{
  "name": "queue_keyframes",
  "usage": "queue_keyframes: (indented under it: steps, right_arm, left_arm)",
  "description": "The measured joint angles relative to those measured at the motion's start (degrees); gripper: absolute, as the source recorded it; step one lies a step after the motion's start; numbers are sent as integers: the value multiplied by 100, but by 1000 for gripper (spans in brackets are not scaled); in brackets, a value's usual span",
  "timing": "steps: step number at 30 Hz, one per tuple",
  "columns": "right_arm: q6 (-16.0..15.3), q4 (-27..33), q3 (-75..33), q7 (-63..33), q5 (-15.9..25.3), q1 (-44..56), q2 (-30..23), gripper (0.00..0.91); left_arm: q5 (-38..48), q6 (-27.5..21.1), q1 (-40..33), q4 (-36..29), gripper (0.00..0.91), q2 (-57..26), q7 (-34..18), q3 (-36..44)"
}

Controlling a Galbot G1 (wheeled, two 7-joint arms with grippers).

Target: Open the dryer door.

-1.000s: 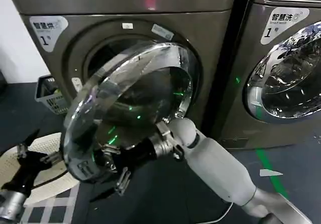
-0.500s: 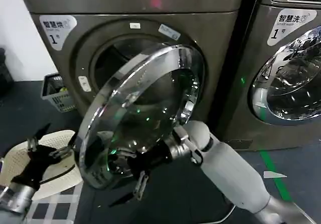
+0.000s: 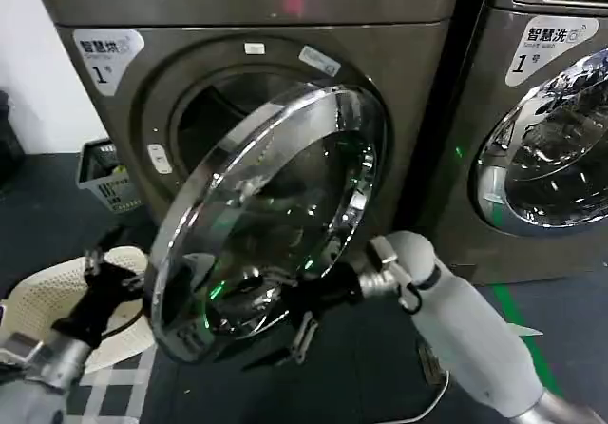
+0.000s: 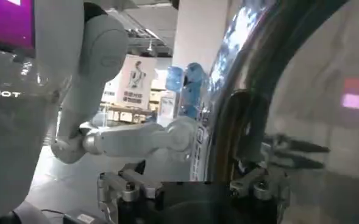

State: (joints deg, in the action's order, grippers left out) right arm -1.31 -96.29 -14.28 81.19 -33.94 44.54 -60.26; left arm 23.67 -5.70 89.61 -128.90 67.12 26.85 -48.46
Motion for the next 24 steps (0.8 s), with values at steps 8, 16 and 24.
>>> queue_keyframes:
  steps: [8,16,24]
  right_arm:
    - [63,-80,-919,-16,-215,348,146,907]
    - [124,-123,-2083,-34,-393,875,190,907]
    - [240,-349,-3416,-557,-307,1471,100,907]
  left_arm:
    - [-56,79,-130,5,907,-76,157,356]
    - [-119,88,-205,-46,907,-107,203,701]
    - [-222,141,-235,-71,907,-201,278,1039]
